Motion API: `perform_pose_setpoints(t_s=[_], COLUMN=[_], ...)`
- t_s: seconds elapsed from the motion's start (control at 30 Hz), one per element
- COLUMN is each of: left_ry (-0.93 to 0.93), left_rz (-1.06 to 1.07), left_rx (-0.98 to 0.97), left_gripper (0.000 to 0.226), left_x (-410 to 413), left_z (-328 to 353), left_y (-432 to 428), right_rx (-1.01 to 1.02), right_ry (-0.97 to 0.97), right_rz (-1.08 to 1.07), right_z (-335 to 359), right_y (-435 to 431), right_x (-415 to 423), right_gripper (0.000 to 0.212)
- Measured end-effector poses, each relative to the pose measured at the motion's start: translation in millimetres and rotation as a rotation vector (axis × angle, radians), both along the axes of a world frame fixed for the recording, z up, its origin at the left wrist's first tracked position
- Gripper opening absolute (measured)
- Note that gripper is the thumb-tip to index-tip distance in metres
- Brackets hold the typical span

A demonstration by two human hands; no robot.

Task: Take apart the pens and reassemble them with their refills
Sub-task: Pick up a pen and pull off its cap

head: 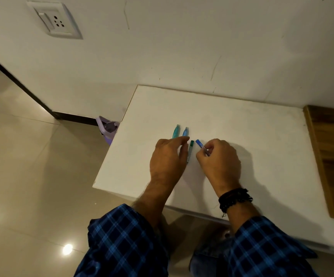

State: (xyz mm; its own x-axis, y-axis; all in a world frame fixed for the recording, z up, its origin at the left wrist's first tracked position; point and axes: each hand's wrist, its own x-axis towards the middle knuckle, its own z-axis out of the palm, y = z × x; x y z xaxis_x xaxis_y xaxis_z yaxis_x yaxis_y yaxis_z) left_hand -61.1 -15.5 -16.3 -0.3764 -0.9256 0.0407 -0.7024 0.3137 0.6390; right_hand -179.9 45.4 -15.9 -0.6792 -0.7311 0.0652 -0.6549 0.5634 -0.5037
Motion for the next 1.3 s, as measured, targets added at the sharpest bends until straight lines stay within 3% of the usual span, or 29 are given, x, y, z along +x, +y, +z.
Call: perform_pose_setpoints(t_s=[0.13,0.33,0.57,0.87,1.13,1.3], left_ry=[0.344,0.511,0.630,0.687,0.759,0.784], left_rz=[0.021,0.045,0.058,0.066,0.079,0.069], left_rx=[0.274,0.353,0.387,0.630,0.642,0.584], left_gripper=[0.032,0.017,0.021,0.020,0.023,0.024], left_x=[1,-4,-10,-8,-8,-8], left_z=[0,1,2,12,14,15], left_y=[-6,-9,-15,-16,-15,-17], right_rx=[-0.189,-0.260,-0.324,-0.359,-0.457,-0.503], right_ry=[-0.031,-0.038,-0.051,0.031,-0.143,-0.359], right_rz=[0.143,0.263,0.308,0.247,0.221,0.156], right_z=[5,4,3,6,8,11], right_y=[2,2,-2,2,1,-2], right_x=[3,0,-5,-5,-8,-4], right_gripper=[0.013,0.011,0.020,0.026,0.024,0.024])
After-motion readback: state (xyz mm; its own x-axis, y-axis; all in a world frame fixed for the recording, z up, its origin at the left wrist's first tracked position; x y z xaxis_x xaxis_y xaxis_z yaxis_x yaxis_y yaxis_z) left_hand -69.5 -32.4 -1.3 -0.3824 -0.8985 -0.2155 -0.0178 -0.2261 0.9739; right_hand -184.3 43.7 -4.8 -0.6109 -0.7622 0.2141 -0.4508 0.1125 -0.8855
